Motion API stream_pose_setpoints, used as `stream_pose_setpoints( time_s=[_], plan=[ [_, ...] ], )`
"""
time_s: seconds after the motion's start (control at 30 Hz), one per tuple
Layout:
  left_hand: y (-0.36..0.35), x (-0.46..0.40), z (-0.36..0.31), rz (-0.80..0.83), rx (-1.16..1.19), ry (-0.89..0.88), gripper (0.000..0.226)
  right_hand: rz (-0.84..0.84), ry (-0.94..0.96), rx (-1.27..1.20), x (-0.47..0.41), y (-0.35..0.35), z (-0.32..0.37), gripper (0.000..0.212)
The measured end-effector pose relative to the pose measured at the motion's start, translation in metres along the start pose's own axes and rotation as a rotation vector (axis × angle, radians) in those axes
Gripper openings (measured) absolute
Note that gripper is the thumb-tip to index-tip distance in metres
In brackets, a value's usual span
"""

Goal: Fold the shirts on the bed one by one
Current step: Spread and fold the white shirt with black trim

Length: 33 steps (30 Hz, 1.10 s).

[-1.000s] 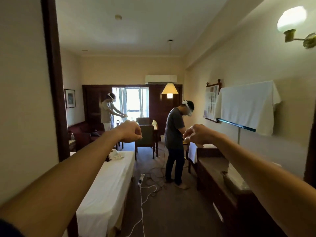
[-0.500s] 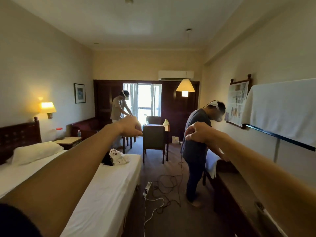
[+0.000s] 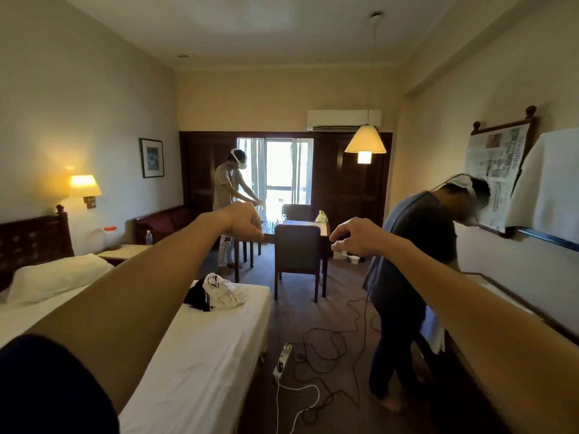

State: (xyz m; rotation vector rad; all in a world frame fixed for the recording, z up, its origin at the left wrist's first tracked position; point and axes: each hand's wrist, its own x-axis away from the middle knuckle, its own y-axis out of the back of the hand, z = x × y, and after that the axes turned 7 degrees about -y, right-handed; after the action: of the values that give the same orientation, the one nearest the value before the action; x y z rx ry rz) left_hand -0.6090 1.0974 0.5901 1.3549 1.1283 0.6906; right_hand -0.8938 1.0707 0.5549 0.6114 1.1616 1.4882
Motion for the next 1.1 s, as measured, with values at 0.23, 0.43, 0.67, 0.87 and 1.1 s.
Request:
stream_pose_setpoints(
  time_s=[0.23,0.43,0.67,0.87,1.1],
  plan=[
    [-0.024,-0.157,0.088,0.058,-0.026,-0.002,0.024,-0.008,-0.015,-0.075,-0.17,-0.044,-0.038,0.025],
    [-0.07,-0.291,0.137,0.108,-0.019,-0.054,0.027,0.024,0.0,-0.041,-0.307,-0.068,-0.08,0.03],
    [-0.106,-0.428,0.209,0.067,0.028,0.024,0.025,0.106,0.071,0.023,-0.473,-0.085,-0.125,0.031],
    [-0.131,-0.506,0.288,0.048,0.103,0.121,0.02,0.137,0.169,0.028,-0.605,-0.125,-0.14,0.025],
    [-0.174,-0.567,0.413,0.076,0.206,0.201,0.014,0.208,0.207,-0.001,-0.754,-0.223,-0.13,0.02]
  ],
)
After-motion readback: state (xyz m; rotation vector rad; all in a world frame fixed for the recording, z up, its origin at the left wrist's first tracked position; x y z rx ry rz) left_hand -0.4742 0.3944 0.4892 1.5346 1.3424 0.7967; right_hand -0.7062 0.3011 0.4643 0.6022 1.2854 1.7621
